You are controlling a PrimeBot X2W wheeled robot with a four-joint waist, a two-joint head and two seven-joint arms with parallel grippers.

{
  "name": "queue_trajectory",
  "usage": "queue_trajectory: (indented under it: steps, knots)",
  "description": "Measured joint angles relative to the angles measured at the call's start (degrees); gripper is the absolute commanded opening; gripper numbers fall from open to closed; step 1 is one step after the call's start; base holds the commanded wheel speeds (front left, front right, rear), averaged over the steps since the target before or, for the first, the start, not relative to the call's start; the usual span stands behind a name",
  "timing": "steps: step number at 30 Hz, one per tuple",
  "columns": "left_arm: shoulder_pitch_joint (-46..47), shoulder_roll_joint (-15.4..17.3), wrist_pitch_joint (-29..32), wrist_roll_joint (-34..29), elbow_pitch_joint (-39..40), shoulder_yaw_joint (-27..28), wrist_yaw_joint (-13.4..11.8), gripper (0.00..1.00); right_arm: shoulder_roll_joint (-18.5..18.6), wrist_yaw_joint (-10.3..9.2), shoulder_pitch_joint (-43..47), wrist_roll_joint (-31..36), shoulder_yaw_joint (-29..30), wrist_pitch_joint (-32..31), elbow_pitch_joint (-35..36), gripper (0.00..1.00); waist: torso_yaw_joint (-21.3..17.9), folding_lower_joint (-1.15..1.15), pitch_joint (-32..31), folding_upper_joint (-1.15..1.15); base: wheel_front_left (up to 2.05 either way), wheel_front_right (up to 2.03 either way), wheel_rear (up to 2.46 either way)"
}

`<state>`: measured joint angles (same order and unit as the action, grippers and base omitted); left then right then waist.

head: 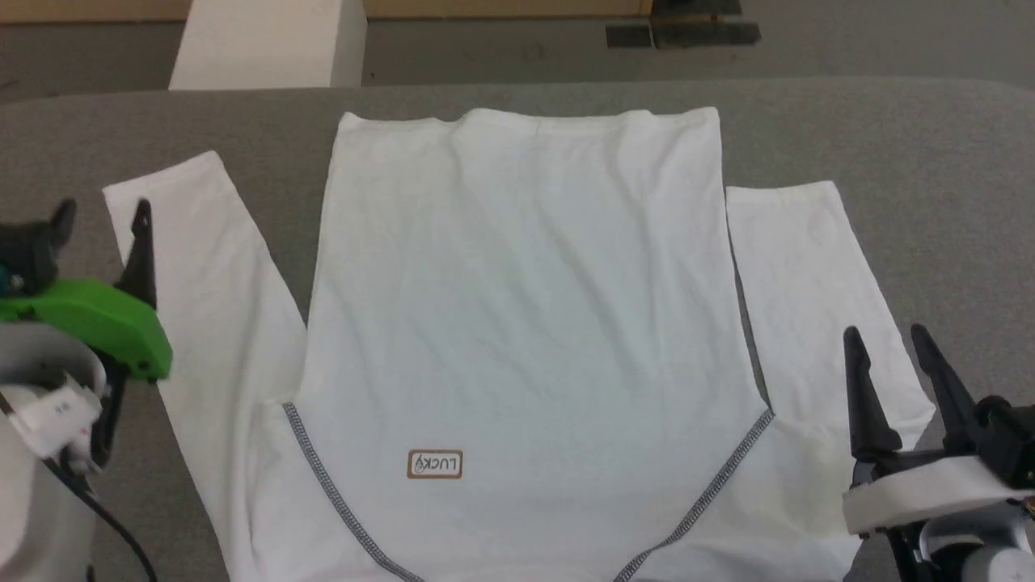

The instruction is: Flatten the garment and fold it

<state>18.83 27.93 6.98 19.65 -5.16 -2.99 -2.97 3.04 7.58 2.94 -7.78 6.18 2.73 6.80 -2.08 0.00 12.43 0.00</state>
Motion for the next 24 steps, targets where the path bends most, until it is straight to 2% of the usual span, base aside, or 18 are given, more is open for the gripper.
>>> queue_trajectory:
  steps: [6,10,14,24]
  knots:
    - [12.06,5.45,7.23,1.72,-4.47,1.86,2.99,1.0,-0.02,0.0,-6.28,-0.82,-1.87,2.5,1.24,1.0,-1.5,0.0,7.61,0.0,0.0,0.0,0.0]
    - [15.96,8.0,14.1,4.58,-7.06,4.07,2.63,1.0,-0.05,0.0,-8.59,-1.15,-3.33,3.14,1.97,1.0,-2.78,0.01,12.47,0.0,0.0,0.0,0.0]
    - [16.72,9.84,22.08,6.44,-8.58,6.92,-1.01,1.0,-0.08,0.0,-10.28,-2.04,-3.83,4.13,2.48,1.0,-4.42,0.01,17.15,0.0,0.0,0.0,0.0]
    - [14.03,11.58,34.07,10.11,-4.92,13.68,-10.47,1.0,-0.08,0.0,-10.89,-3.65,-4.65,5.81,0.62,1.0,-8.84,0.01,24.67,0.0,0.0,0.0,0.0]
